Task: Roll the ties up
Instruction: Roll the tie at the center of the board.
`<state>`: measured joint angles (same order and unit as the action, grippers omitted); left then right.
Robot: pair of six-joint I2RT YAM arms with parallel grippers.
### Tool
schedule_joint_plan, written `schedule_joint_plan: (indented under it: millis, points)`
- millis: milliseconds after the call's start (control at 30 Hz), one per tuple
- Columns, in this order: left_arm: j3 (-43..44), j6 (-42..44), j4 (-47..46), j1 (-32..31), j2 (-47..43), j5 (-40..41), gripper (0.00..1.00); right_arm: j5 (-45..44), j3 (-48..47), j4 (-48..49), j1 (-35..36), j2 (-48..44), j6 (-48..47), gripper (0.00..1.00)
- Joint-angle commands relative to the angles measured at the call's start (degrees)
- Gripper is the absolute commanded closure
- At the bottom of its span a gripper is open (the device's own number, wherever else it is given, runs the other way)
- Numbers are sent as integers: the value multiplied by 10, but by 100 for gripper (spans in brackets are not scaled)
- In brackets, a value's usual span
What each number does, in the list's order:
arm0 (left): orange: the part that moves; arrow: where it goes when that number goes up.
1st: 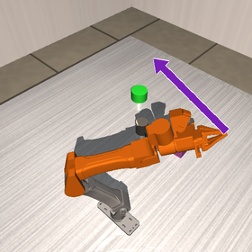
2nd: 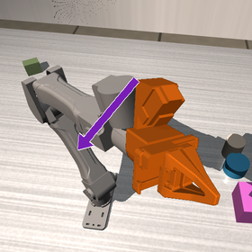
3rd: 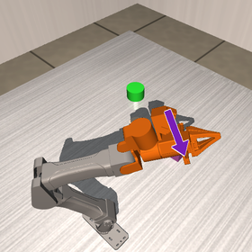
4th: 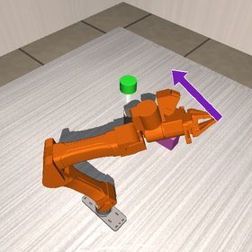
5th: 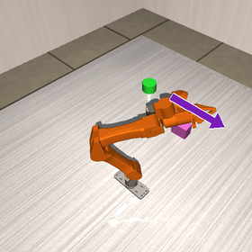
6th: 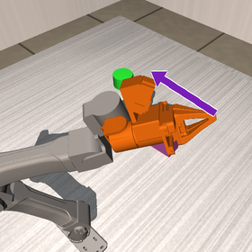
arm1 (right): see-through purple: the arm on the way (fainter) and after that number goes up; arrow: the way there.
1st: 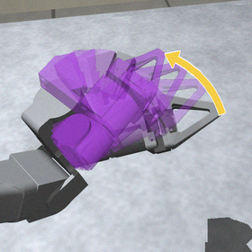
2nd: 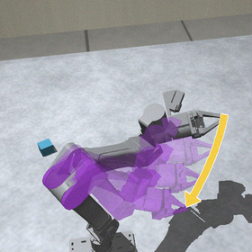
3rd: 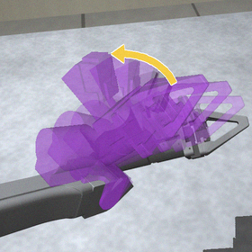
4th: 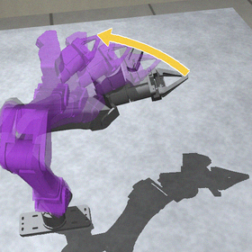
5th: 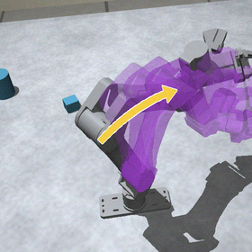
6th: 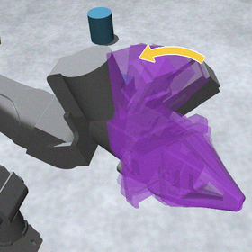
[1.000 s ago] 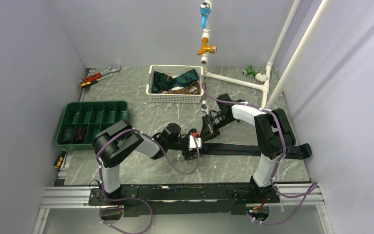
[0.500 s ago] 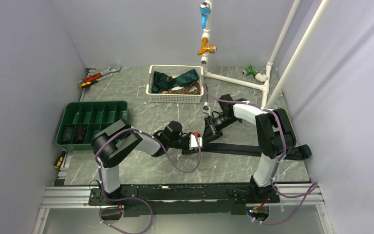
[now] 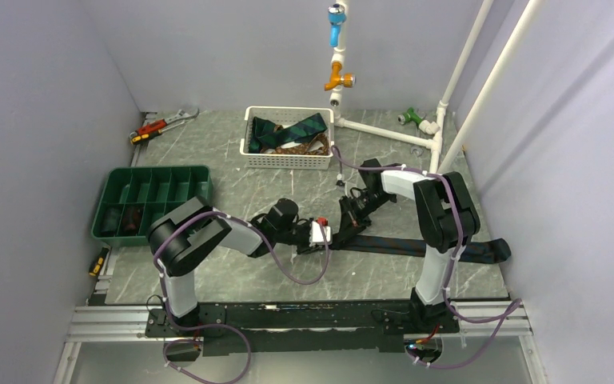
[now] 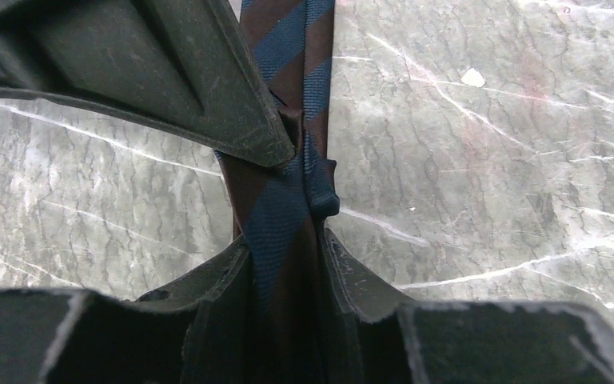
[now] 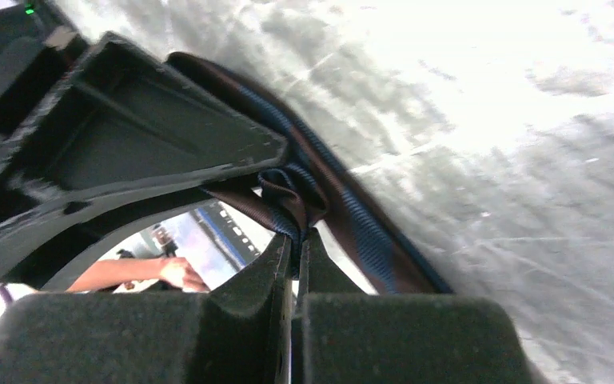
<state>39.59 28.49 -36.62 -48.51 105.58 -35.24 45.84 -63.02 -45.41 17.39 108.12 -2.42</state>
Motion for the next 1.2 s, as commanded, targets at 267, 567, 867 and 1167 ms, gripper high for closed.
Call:
schedule_joint_plan:
  millis: [267,567,867,1167]
  points:
    - [-74,-27,9,84,-65,-76,25,-143,1,48,-4,47,-27,100]
    - [-11,-42,6,41,-25,-61,4,-118,3,54,0,32,-22,100]
    - [69,-74,1,-8,67,-10,13,-46,-11,48,2,-14,-5,100]
    - [35,-38,42,-7,50,17,59,-19,-28,11,0,-52,6,100]
